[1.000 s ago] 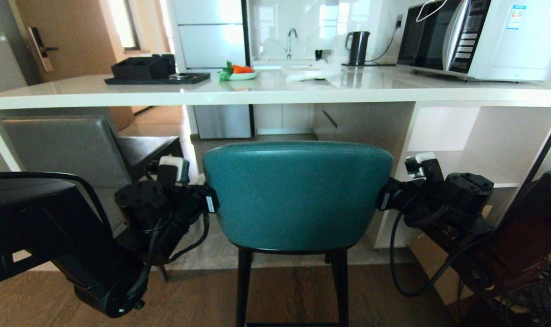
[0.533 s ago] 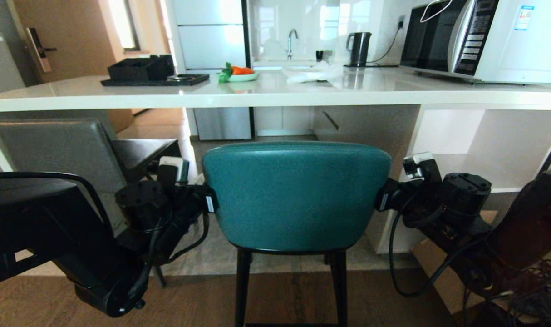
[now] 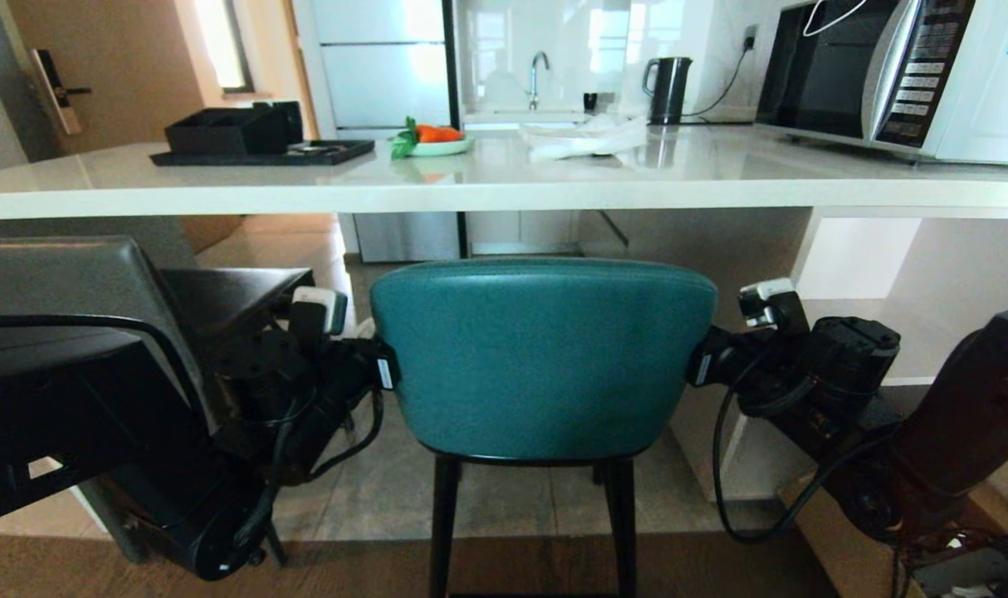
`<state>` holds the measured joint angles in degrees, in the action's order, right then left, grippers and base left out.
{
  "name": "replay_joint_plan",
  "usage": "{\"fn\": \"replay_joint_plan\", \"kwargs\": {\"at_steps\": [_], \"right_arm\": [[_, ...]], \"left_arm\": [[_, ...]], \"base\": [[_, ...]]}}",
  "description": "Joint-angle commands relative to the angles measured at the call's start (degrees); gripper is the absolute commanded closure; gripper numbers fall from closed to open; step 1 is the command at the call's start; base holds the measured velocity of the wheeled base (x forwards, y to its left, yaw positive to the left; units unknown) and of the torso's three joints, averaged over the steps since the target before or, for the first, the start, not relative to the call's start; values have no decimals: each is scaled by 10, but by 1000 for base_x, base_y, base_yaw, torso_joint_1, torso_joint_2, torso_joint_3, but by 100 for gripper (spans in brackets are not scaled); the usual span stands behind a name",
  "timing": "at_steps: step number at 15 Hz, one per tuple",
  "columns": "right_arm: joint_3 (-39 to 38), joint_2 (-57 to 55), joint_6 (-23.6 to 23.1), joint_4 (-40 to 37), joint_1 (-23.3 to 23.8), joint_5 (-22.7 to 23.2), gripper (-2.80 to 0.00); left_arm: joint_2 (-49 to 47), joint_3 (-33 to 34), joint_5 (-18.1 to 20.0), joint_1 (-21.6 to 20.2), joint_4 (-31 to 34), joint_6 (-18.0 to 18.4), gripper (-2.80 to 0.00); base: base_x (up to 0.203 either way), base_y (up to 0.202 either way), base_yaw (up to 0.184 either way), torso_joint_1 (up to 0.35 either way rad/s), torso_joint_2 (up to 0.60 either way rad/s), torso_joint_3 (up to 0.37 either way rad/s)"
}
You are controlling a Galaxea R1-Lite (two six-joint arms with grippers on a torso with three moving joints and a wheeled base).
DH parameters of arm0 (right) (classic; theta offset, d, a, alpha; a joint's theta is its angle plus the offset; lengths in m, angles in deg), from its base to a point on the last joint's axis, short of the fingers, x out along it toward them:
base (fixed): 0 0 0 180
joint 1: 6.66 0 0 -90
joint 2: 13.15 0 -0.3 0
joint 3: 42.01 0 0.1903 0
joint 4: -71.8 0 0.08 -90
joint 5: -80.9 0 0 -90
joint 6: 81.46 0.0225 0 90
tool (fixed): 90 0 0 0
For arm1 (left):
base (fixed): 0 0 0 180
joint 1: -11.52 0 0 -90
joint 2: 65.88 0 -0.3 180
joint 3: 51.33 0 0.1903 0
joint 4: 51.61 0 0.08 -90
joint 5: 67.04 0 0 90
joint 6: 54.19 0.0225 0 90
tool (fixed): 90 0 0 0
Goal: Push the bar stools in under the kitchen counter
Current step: Push the blue chair back under the dining table
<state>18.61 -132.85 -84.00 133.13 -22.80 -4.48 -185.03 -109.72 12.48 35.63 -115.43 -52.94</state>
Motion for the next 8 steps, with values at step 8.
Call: {"fn": "replay_joint_plan", "kwargs": {"at_steps": [8], "right_arm": [[-4, 6, 0, 6, 0, 0, 0]], "left_arm": [[-3, -4, -1, 2, -5, 2, 0]], "base": [[190, 0, 1, 2, 2, 2]]}}
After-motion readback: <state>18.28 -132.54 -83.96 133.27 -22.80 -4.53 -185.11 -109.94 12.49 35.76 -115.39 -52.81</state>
